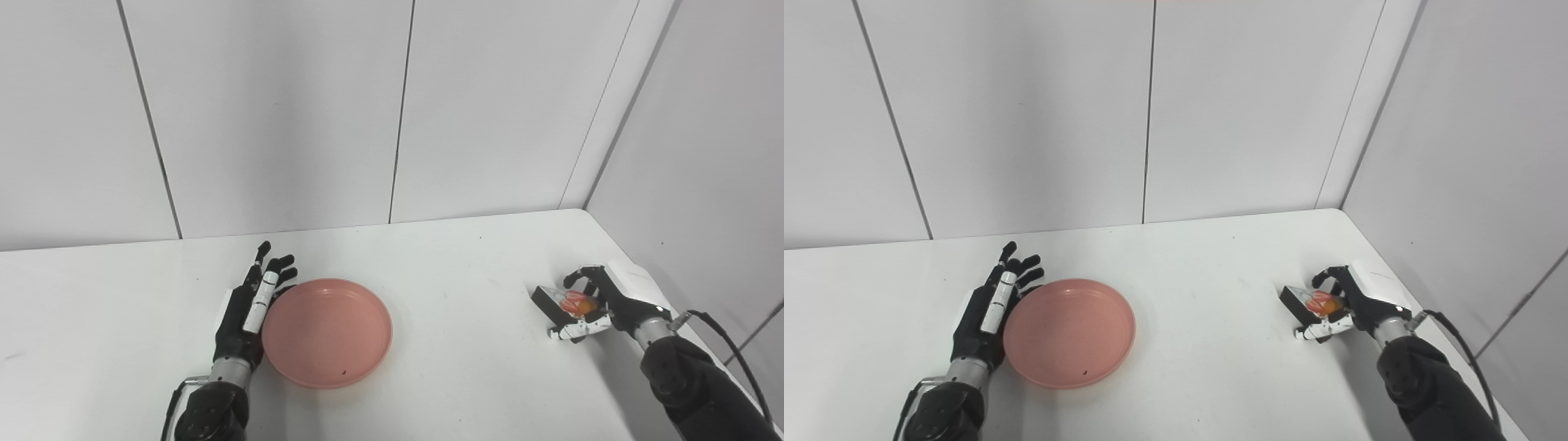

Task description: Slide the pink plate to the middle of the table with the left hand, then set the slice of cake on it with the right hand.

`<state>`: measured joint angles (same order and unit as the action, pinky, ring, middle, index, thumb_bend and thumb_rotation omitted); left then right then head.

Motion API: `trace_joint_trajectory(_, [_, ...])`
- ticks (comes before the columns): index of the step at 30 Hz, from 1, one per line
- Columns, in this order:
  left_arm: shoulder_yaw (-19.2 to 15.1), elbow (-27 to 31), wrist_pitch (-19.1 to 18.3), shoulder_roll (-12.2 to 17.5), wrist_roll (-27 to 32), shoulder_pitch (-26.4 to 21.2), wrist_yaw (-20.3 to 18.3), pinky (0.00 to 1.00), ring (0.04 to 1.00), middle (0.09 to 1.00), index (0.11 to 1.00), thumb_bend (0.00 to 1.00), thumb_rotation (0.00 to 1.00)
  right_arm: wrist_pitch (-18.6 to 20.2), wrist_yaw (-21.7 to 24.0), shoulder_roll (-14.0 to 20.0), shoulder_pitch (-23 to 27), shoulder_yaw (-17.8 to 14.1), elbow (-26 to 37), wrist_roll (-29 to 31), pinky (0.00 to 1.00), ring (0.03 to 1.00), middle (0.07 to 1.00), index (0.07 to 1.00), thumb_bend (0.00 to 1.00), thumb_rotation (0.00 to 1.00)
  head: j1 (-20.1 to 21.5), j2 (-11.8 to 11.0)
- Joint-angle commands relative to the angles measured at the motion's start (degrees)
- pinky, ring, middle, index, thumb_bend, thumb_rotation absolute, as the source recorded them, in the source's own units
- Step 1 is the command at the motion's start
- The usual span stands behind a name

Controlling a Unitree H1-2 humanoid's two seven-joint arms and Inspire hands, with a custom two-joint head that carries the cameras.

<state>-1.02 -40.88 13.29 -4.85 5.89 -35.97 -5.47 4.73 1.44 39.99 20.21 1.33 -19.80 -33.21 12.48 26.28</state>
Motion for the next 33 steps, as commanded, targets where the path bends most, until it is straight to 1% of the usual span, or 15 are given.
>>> trace_joint_trajectory(1, [0.0,-1.8,-1.2,-0.2,0.5,1.7,-0.5,0.75,0.829,0.858,0.988,0.69,0.82,-0.5,-0.2,2.3,0.5,-0.3,1.1,0.0,0.22,0.28,0.372,0.601,0.92,0.3,-0.1,0.1])
trace_joint_trajectory(4, [0.0,-2.1,-0.8,-0.2,0.5,1.7,-0.9,0.75,0.827,0.858,0.989,0.69,0.83,-0.2,-0.2,2.2,0.4,-0.3,1.2,0.1,0.24,0.291,0.382,0.604,0.92,0.3,-0.1,0.1])
trace_joint_trajectory(8, [0.1,-2.1,-1.0,-0.1,0.7,1.8,-1.5,0.75,0.83,0.861,0.98,0.72,0.82,-0.2,-0.3,2.2,0.3,-0.2,1.3,-0.1,0.24,0.294,0.384,0.611,0.92,0.31,-0.1,0.2])
trace_joint_trajectory(11, [0.1,-2.3,-1.2,-0.3,0.5,1.7,-1.5,0.74,0.824,0.86,0.973,0.7,0.83,-0.3,-0.3,2.3,0.2,-0.3,1.8,0.0,0.25,0.302,0.394,0.609,0.91,0.33,-0.2,0.2])
trace_joint_trajectory(13, [0.1,-2.1,-1.4,-0.3,0.4,1.7,-1.4,0.74,0.82,0.857,0.968,0.7,0.84,-1.5,-1.2,2.3,-0.1,-0.8,2.8,0.4,0.25,0.309,0.398,0.598,0.91,0.32,-0.2,0.2])
trace_joint_trajectory(15, [0.1,-2.2,-1.3,-0.3,0.5,1.7,-1.6,0.73,0.818,0.855,0.966,0.71,0.84,-1.8,-1.9,2.3,-0.4,-1.4,4.9,0.5,0.26,0.315,0.404,0.587,0.9,0.32,-0.3,0.2])
trace_joint_trajectory(18, [0.2,-2.1,-1.4,-0.4,0.3,1.7,-1.4,0.72,0.809,0.851,0.959,0.7,0.85,-3.7,-3.3,2.5,-0.2,-2.2,7.8,0.8,0.27,0.324,0.407,0.573,0.9,0.31,-0.3,0.2])
trace_joint_trajectory(21, [0.3,-2.6,-0.9,-0.4,0.2,1.6,-1.5,0.71,0.805,0.851,0.959,0.72,0.85,-4.1,-2.8,2.4,0.6,-3.1,11.0,1.7,0.25,0.298,0.385,0.566,0.88,0.32,-0.4,0.2])
trace_joint_trajectory(22, [0.4,-2.7,-0.8,-0.4,0.1,1.6,-1.5,0.71,0.804,0.851,0.959,0.72,0.85,-3.8,-2.5,2.2,0.9,-3.4,12.7,1.9,0.25,0.299,0.386,0.564,0.88,0.33,-0.5,0.1])
trace_joint_trajectory(24, [0.3,-3.1,-0.7,-0.5,0.2,1.4,-1.5,0.71,0.799,0.85,0.957,0.71,0.85,-2.7,-1.6,2.0,1.3,-3.8,15.6,2.1,0.26,0.318,0.401,0.563,0.88,0.31,-0.6,0.1])
trace_joint_trajectory(25, [0.3,-3.4,-0.4,-0.6,0.3,1.3,-1.6,0.71,0.798,0.85,0.956,0.71,0.85,-0.6,-0.4,1.5,1.7,-3.8,19.2,1.8,0.26,0.321,0.403,0.564,0.87,0.31,-0.9,0.1])
trace_joint_trajectory(26, [0.2,-3.6,-0.3,-0.7,0.4,1.2,-1.6,0.71,0.796,0.851,0.953,0.7,0.84,1.0,0.5,1.1,2.0,-3.9,21.8,1.5,0.28,0.34,0.419,0.577,0.86,0.25,-0.9,0.1])
trace_joint_trajectory(28, [0.3,-4.0,0.1,-0.8,0.2,1.0,-1.6,0.71,0.798,0.856,0.958,0.69,0.85,3.4,2.0,0.3,3.2,-3.7,26.6,0.4,0.28,0.342,0.416,0.581,0.85,0.2,-1.1,0.1])
trace_joint_trajectory(31, [0.3,-4.9,0.7,-1.0,0.1,0.6,-1.5,0.71,0.798,0.862,0.971,0.68,0.86,5.1,4.4,-0.8,5.8,-3.0,30.6,-0.6,0.27,0.34,0.411,0.564,0.84,0.2,-1.5,-0.1])
trace_joint_trajectory(33, [0.4,-5.4,1.1,-1.2,0.1,0.4,-1.4,0.7,0.793,0.86,0.978,0.68,0.85,5.4,5.8,-1.7,7.4,-2.3,32.0,-1.1,0.27,0.345,0.417,0.562,0.85,0.22,-1.9,-0.2])
